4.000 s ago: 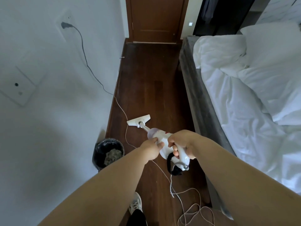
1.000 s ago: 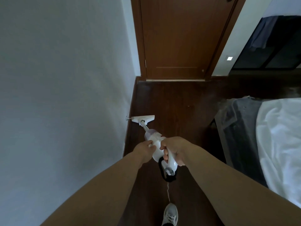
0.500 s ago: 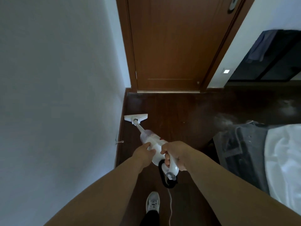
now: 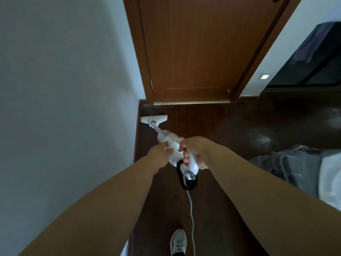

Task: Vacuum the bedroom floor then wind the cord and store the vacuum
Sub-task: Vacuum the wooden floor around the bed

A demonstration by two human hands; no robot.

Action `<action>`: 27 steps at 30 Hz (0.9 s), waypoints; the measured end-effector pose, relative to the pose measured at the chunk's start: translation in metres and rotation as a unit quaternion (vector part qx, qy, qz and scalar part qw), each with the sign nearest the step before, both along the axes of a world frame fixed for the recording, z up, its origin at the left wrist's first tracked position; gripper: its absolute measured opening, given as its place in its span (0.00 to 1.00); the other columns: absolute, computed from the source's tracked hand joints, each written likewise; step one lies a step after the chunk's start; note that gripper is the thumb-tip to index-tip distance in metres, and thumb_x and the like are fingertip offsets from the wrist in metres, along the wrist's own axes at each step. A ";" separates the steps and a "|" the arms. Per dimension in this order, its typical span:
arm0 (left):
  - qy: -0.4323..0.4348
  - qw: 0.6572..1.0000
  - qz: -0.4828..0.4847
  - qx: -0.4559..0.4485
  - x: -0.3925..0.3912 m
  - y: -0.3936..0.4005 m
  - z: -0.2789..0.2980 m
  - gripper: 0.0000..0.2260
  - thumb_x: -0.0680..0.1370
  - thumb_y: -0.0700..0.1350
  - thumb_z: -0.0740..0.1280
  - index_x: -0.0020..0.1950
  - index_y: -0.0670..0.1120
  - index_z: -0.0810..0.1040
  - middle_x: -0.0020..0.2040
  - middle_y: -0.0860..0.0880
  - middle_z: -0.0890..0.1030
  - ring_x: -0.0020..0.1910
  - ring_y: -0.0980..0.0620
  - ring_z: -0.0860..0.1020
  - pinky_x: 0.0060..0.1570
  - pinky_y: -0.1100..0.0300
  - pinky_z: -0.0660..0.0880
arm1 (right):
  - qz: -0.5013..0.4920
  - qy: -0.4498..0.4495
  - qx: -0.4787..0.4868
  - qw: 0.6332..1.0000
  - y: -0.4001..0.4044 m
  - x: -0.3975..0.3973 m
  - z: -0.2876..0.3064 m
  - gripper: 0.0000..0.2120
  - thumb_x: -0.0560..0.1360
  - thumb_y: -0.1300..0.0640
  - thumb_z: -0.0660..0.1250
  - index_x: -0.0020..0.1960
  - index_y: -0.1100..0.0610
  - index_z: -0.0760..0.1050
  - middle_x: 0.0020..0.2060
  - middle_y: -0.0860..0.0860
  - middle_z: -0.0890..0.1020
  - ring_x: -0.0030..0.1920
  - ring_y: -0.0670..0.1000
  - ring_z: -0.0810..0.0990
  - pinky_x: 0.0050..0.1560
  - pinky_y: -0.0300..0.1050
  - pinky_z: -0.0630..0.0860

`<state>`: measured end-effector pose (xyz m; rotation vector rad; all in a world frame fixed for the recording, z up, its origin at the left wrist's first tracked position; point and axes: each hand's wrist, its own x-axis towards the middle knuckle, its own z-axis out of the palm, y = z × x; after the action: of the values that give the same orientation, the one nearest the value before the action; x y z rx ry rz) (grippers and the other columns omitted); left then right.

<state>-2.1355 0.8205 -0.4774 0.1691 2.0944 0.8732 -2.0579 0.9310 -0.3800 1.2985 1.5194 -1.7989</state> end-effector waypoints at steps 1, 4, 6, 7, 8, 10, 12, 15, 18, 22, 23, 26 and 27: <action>0.002 1.000 0.002 -0.005 -0.005 0.001 -0.001 0.23 0.80 0.47 0.62 0.75 0.48 0.65 0.70 0.41 0.72 0.67 0.41 0.73 0.66 0.46 0.72 | -0.002 0.002 0.002 1.000 0.001 -0.005 -0.001 0.06 0.75 0.66 0.59 0.47 0.59 0.73 0.27 0.52 0.65 0.28 0.50 0.64 0.33 0.43 0.67; 0.014 1.000 -0.002 -0.011 -0.022 0.007 -0.005 0.23 0.81 0.45 0.61 0.76 0.47 0.63 0.71 0.40 0.72 0.67 0.40 0.73 0.66 0.46 0.72 | -0.005 0.010 0.002 1.000 0.002 -0.023 -0.009 0.05 0.75 0.66 0.59 0.45 0.60 0.72 0.27 0.53 0.66 0.27 0.51 0.64 0.32 0.43 0.67; 0.022 1.000 -0.001 -0.014 -0.030 0.009 -0.008 0.23 0.81 0.45 0.61 0.76 0.46 0.63 0.71 0.40 0.71 0.68 0.40 0.72 0.66 0.46 0.72 | -0.005 0.012 0.003 1.000 0.002 -0.031 -0.012 0.05 0.75 0.66 0.59 0.43 0.60 0.71 0.27 0.53 0.66 0.27 0.51 0.65 0.32 0.43 0.67; 0.023 1.000 0.002 -0.016 -0.034 0.011 -0.014 0.22 0.81 0.45 0.60 0.76 0.46 0.63 0.71 0.40 0.71 0.68 0.40 0.72 0.66 0.46 0.71 | -0.006 0.010 0.003 1.000 0.002 -0.036 -0.017 0.05 0.76 0.66 0.59 0.42 0.60 0.70 0.27 0.53 0.66 0.27 0.51 0.65 0.33 0.43 0.67; 0.024 1.000 0.002 -0.018 -0.037 0.012 -0.014 0.22 0.82 0.46 0.60 0.76 0.46 0.63 0.72 0.41 0.70 0.68 0.40 0.72 0.66 0.46 0.71 | -0.005 0.011 0.003 1.000 0.002 -0.038 -0.019 0.06 0.76 0.66 0.58 0.41 0.60 0.70 0.27 0.53 0.66 0.27 0.51 0.65 0.33 0.43 0.67; 0.023 0.999 -0.001 -0.026 -0.042 0.014 -0.018 0.22 0.82 0.48 0.59 0.77 0.48 0.61 0.72 0.42 0.70 0.68 0.41 0.73 0.67 0.47 0.71 | -0.009 0.017 -0.001 1.000 0.002 -0.043 -0.023 0.07 0.76 0.66 0.58 0.40 0.60 0.69 0.27 0.53 0.66 0.27 0.51 0.65 0.33 0.43 0.67; 0.027 0.999 0.007 -0.032 -0.047 0.018 -0.024 0.22 0.82 0.48 0.59 0.77 0.47 0.61 0.72 0.42 0.70 0.68 0.41 0.72 0.67 0.47 0.71 | -0.016 0.023 0.000 1.000 0.004 -0.048 -0.029 0.05 0.76 0.67 0.58 0.42 0.61 0.69 0.27 0.53 0.66 0.27 0.51 0.64 0.31 0.42 0.67; 0.029 0.999 0.018 -0.023 -0.051 0.023 -0.030 0.22 0.82 0.45 0.60 0.76 0.46 0.63 0.72 0.41 0.70 0.69 0.40 0.71 0.67 0.47 0.70 | -0.020 0.027 0.002 0.999 0.007 -0.050 -0.034 0.04 0.76 0.67 0.58 0.48 0.62 0.70 0.27 0.53 0.66 0.27 0.51 0.64 0.30 0.41 0.67; 0.025 0.999 0.008 -0.033 -0.042 0.027 -0.029 0.23 0.82 0.49 0.60 0.77 0.49 0.62 0.71 0.42 0.71 0.66 0.41 0.74 0.66 0.47 0.72 | -0.017 0.023 0.005 1.000 0.012 -0.042 -0.038 0.04 0.76 0.67 0.58 0.45 0.61 0.71 0.28 0.53 0.66 0.27 0.51 0.64 0.31 0.41 0.67; -0.010 1.000 0.010 -0.020 -0.017 0.031 -0.018 0.23 0.81 0.49 0.62 0.76 0.49 0.63 0.69 0.42 0.73 0.64 0.42 0.76 0.63 0.47 0.74 | -0.016 0.007 0.015 1.000 0.022 -0.014 -0.031 0.03 0.76 0.65 0.60 0.45 0.60 0.72 0.28 0.53 0.67 0.27 0.51 0.66 0.32 0.42 0.68; -0.026 0.999 0.014 -0.015 -0.008 0.032 -0.012 0.23 0.81 0.49 0.62 0.75 0.50 0.64 0.68 0.42 0.74 0.62 0.42 0.77 0.61 0.49 0.76 | -0.016 0.005 0.015 1.000 0.025 -0.005 -0.027 0.03 0.76 0.65 0.61 0.46 0.60 0.73 0.28 0.53 0.67 0.27 0.50 0.66 0.31 0.42 0.68; -0.063 0.998 0.003 -0.007 0.028 0.036 0.015 0.22 0.81 0.50 0.62 0.75 0.50 0.64 0.63 0.43 0.77 0.56 0.45 0.80 0.56 0.53 0.77 | -0.017 0.016 0.015 1.000 0.036 0.032 -0.012 0.10 0.75 0.66 0.59 0.52 0.59 0.75 0.26 0.52 0.65 0.26 0.50 0.63 0.30 0.42 0.64; -0.066 0.998 -0.004 -0.007 0.042 0.037 0.022 0.22 0.81 0.50 0.62 0.75 0.50 0.64 0.62 0.43 0.78 0.56 0.46 0.80 0.56 0.53 0.77 | -0.021 0.017 0.015 1.000 0.037 0.046 -0.007 0.11 0.75 0.66 0.59 0.54 0.59 0.76 0.26 0.52 0.64 0.26 0.49 0.62 0.30 0.42 0.63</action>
<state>-2.0936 0.8572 -0.4551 0.1097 1.9749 0.8414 -2.0121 0.9684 -0.3869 1.3296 1.5545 -1.8393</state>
